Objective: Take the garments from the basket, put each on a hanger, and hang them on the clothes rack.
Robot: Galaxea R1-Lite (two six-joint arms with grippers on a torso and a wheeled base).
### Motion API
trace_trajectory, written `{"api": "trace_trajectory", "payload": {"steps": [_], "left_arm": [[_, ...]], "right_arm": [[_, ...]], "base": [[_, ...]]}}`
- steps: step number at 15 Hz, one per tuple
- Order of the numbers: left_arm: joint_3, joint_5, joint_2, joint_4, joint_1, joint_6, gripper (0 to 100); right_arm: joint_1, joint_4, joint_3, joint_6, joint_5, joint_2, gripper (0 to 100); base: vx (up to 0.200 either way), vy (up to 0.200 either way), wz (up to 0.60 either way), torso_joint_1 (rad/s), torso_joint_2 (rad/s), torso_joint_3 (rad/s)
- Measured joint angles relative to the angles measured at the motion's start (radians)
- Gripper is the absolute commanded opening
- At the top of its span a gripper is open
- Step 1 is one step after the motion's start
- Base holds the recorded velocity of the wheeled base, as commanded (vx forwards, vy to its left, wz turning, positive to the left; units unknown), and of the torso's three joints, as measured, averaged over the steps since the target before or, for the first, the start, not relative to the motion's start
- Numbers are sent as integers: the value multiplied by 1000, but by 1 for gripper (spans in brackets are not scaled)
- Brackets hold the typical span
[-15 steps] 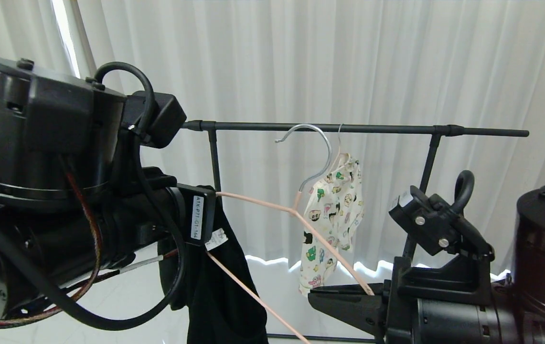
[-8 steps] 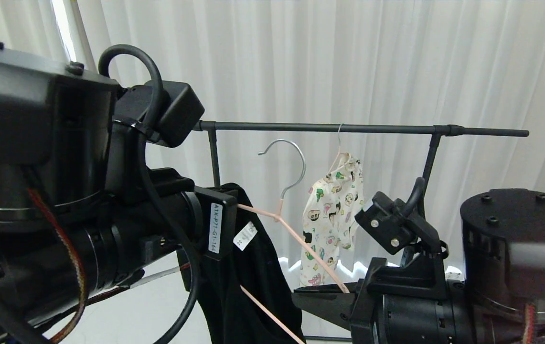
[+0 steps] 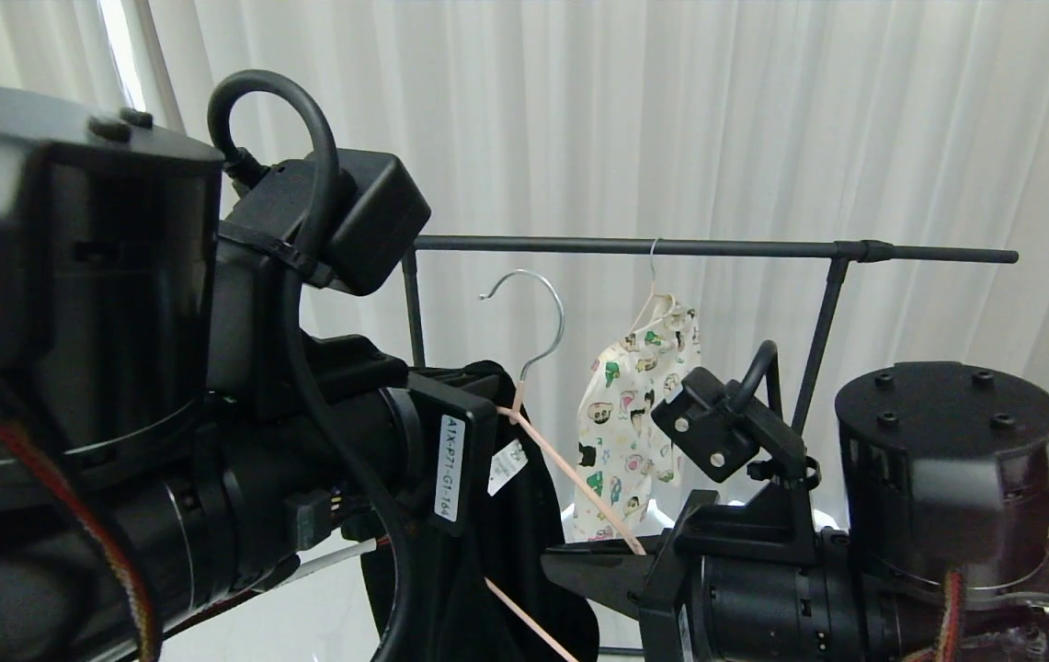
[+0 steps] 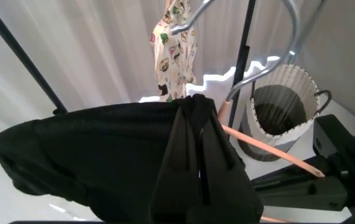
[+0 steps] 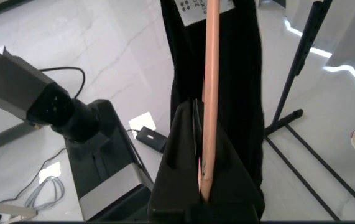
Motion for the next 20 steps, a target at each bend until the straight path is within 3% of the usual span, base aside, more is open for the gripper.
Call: {"api": "trace_trajectory", "payload": {"steps": [3,4,8,13,16,20], "left_arm": [[15,0,-8,-1,-3,2,0],[25,0,-14,-1,-3,2,100],[43,1,-33,-4,-1,3,100],[51,2,-55,-9,4,11,100],[101,2,-82,-9,5,11,100],[278,-41,-186,-34,19,63,100]], "right_arm": [[-10,0,1,-3,-33,5,0],[-18,-1,1,-4,-53,5,0],[-32,-24,7,-16,-88,-3,0],[-33,-184,87,-58,-166,-9,0],[-47,-280,160,-137,-193,-10,0],[-107,-398,296,-270,-176,-33,0]], "base": [[0,0,0,0,0,0],[0,0,0,0,0,0],[0,0,0,0,0,0],[0,0,0,0,0,0],[0,0,0,0,0,0],[0,0,0,0,0,0]]}}
